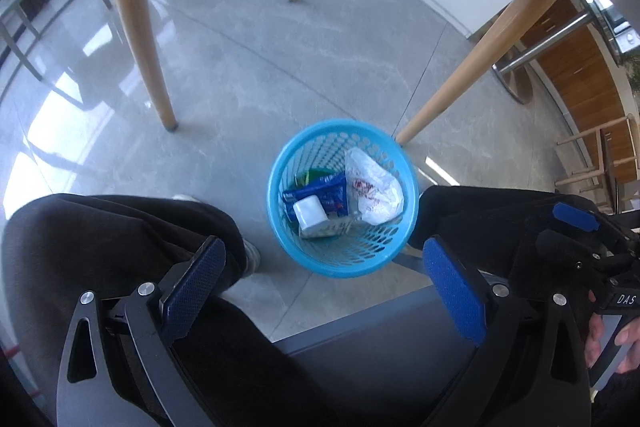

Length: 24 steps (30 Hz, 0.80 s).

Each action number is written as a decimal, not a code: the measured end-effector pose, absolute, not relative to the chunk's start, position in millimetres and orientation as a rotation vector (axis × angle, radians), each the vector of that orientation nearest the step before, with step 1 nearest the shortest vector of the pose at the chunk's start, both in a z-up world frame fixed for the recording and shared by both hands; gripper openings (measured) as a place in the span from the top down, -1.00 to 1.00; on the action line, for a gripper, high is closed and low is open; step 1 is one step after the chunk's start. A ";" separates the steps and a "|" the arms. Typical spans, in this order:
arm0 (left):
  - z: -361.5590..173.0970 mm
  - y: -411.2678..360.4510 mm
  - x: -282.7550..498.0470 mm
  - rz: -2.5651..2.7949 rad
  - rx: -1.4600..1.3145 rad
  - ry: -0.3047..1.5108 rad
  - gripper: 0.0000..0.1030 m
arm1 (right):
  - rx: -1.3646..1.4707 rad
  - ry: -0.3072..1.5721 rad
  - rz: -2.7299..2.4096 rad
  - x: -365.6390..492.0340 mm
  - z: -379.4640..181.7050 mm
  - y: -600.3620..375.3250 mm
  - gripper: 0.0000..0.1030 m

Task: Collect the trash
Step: 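Raise both tools back up toward the table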

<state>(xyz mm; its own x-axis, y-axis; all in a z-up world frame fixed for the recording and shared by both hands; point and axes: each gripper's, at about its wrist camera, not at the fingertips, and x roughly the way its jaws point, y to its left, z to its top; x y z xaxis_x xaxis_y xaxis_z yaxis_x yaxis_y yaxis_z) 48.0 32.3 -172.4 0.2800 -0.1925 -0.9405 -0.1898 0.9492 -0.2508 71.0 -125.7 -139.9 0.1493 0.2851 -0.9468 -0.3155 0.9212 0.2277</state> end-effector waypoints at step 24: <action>16.0 13.8 0.4 -0.075 -0.053 0.859 -0.89 | -0.113 1.067 0.655 19.1 57.4 -151.1 -0.83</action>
